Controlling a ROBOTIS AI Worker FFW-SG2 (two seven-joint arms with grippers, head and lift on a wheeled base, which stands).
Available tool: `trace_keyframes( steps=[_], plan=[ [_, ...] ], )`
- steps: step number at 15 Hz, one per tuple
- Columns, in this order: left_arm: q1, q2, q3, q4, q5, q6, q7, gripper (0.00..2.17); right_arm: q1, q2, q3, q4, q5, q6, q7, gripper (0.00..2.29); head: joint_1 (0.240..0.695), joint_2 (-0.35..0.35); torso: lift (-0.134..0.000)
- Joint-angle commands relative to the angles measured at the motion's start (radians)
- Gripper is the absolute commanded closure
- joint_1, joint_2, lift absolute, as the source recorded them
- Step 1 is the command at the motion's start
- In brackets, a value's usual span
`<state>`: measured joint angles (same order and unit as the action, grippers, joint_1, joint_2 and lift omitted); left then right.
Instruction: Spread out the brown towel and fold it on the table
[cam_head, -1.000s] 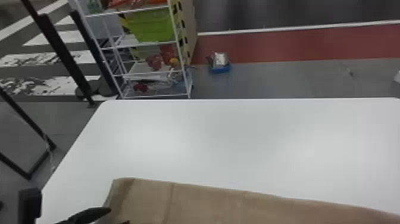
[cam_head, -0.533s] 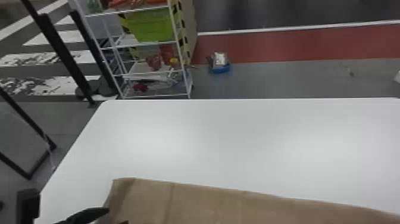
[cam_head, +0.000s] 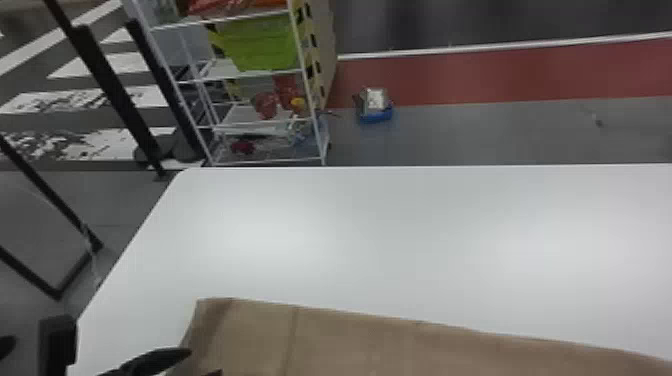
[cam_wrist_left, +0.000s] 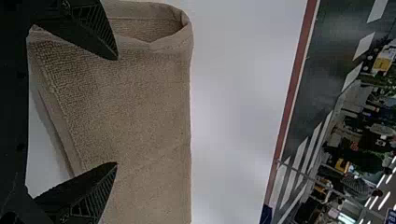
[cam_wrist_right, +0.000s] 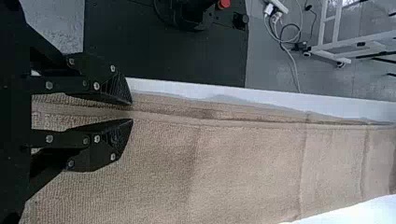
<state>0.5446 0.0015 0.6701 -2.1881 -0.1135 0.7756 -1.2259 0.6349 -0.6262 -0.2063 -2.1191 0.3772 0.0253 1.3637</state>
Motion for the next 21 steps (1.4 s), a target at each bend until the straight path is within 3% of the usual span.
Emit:
trace_keyframes(
  steps=[1, 13, 21],
  plan=[
    [0.0, -0.004, 0.0, 0.004, 0.0, 0.0, 0.0, 0.08, -0.012, 0.0, 0.005, 0.011, 0.0, -0.001, 0.003, 0.92, 0.695, 0.214, -0.124],
    [-0.002, -0.004, -0.007, 0.007, 0.0, -0.012, -0.003, 0.08, -0.046, 0.006, 0.013, 0.022, -0.034, 0.002, 0.003, 1.12, 0.695, 0.214, -0.124],
    [-0.005, -0.004, -0.007, -0.012, -0.002, -0.006, -0.009, 0.09, 0.058, -0.03, -0.041, -0.067, -0.049, -0.001, 0.003, 1.12, 0.695, 0.215, -0.124]
  ],
)
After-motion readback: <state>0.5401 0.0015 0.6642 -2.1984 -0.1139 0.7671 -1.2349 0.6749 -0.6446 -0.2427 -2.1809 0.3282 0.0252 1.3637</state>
